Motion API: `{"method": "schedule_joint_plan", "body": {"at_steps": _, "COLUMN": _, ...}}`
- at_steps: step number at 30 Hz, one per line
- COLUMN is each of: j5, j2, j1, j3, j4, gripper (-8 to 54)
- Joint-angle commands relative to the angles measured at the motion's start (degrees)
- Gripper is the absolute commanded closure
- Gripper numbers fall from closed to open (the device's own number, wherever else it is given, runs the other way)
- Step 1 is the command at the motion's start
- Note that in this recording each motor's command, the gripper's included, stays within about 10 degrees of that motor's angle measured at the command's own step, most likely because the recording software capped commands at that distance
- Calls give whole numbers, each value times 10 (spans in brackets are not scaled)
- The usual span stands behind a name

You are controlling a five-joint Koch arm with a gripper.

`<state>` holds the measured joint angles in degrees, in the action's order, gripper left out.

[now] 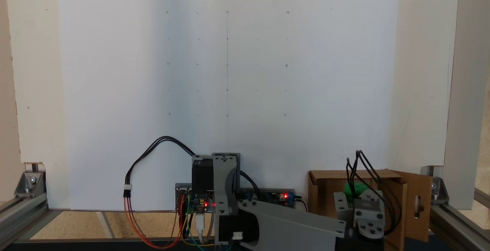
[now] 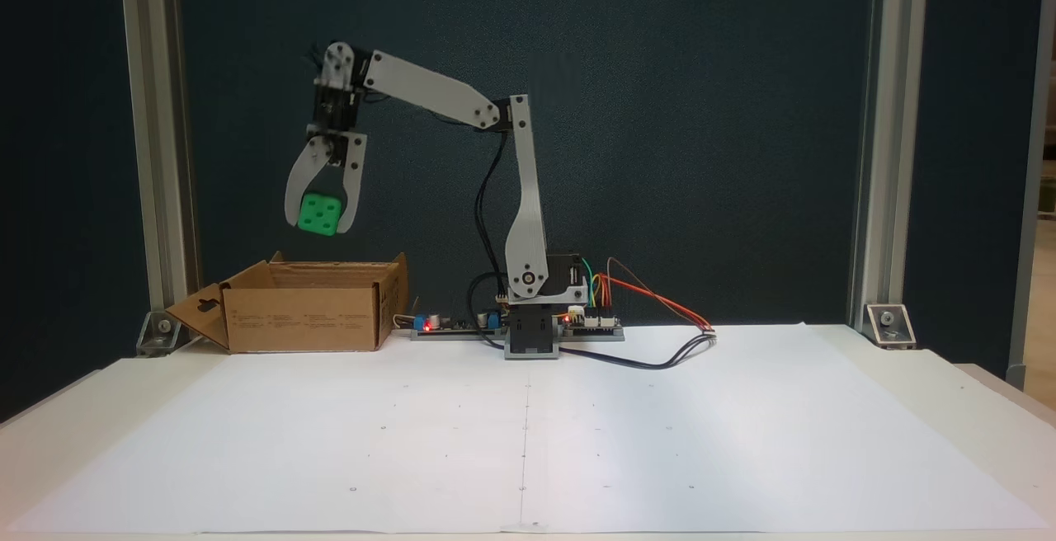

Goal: Grasp a green dice and put it in the bin.

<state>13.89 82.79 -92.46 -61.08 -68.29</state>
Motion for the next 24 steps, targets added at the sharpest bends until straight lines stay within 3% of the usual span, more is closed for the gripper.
{"method": "schedule_joint_plan", "body": {"at_steps": 1, "j5": -26, "j2": -11, "j1": -32, "j3": 35, "j4": 37, "gripper": 340}}
{"method": "schedule_joint_plan", "body": {"at_steps": 12, "j5": 31, "j2": -122, "j1": -109, "j3": 35, "j4": 91, "gripper": 340}}
{"method": "schedule_joint_plan", "body": {"at_steps": 13, "j5": 41, "j2": -124, "j1": -109, "j3": 35, "j4": 99, "gripper": 323}}
{"method": "schedule_joint_plan", "body": {"at_steps": 14, "j5": 41, "j2": -131, "j1": -111, "j3": 30, "j4": 99, "gripper": 191}}
{"method": "schedule_joint_plan", "body": {"at_steps": 15, "j5": 42, "j2": -135, "j1": -111, "j3": 26, "j4": 101, "gripper": 134}}
{"method": "schedule_joint_plan", "body": {"at_steps": 19, "j5": 40, "j2": -137, "j1": -108, "j3": 25, "j4": 133, "gripper": -5}}
{"method": "schedule_joint_plan", "body": {"at_steps": 24, "j5": -13, "j2": -121, "j1": -87, "j3": 26, "j4": 235, "gripper": 9}}
